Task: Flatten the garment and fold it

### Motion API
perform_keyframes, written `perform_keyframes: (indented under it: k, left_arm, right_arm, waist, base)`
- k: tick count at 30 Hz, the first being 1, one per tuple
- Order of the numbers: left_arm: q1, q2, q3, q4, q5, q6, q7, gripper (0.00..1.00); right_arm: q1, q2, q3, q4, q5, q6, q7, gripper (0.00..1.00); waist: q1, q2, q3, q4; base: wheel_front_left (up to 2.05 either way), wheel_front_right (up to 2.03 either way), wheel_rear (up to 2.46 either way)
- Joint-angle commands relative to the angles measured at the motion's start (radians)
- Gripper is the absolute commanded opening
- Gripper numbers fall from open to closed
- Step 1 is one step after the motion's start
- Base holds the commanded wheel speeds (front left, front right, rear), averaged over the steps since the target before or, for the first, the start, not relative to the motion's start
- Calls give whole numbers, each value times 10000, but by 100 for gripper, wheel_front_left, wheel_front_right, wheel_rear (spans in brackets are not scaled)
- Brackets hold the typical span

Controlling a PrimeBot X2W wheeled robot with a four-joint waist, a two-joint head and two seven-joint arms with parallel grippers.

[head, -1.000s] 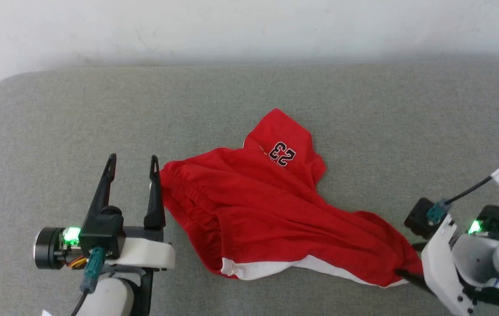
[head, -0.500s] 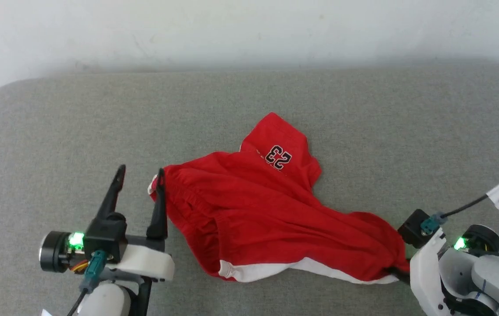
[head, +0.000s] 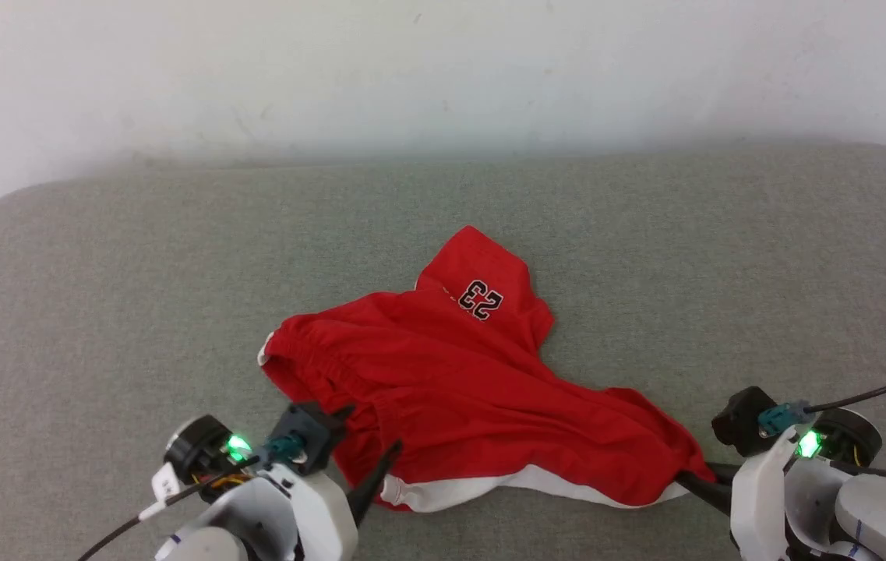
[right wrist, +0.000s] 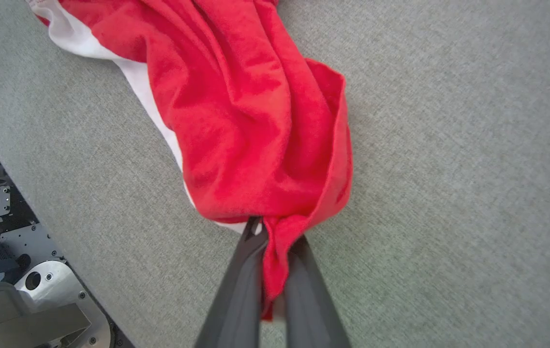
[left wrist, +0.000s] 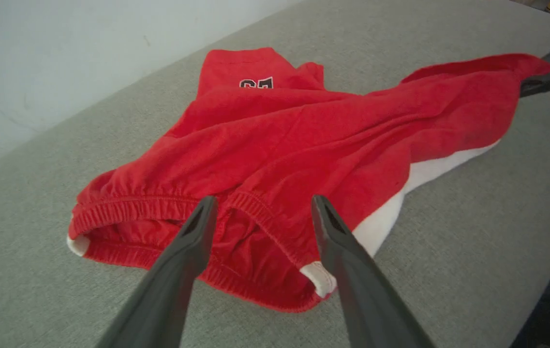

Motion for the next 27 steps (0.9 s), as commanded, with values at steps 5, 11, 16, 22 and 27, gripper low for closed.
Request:
perform_keyframes:
  k: [5,11,16,22,27]
  left_arm:
    - [-617,827,-1441,-543,-1157,-76,1744,100]
    - [-1286,1443,-2563,-130,-1794,-80,2460,100]
    - [-1565,1607,-3098,556,-2125,-81,2476,100]
    - [-1848,1445,-3756,1110,-2587,-81,2136,0]
    - [-1904,1414,-3621,1056,-2689,-73,1440,0]
  right_arm:
    - [-20,155,-47,-31,-217,-9,-130,0]
    - [-226,336,-55,-32,-388,-9,-218,0]
    - [-383,437,-44,-28,-496,-9,-306,0]
    - [-408,453,-16,79,-508,-9,-378,0]
    - [-278,420,-33,126,-495,-9,-543,0]
  waist:
    - [0,-1,170,-260]
    - [0,-1,488,-585]
    - [0,-1,749,-837]
    - [0,-1,813,-926]
    - [0,-1,650,-820]
  base:
    - [0,0,0]
    - [0,0,0]
    - [0,0,0]
    - [0,0,0]
    - [0,0,0]
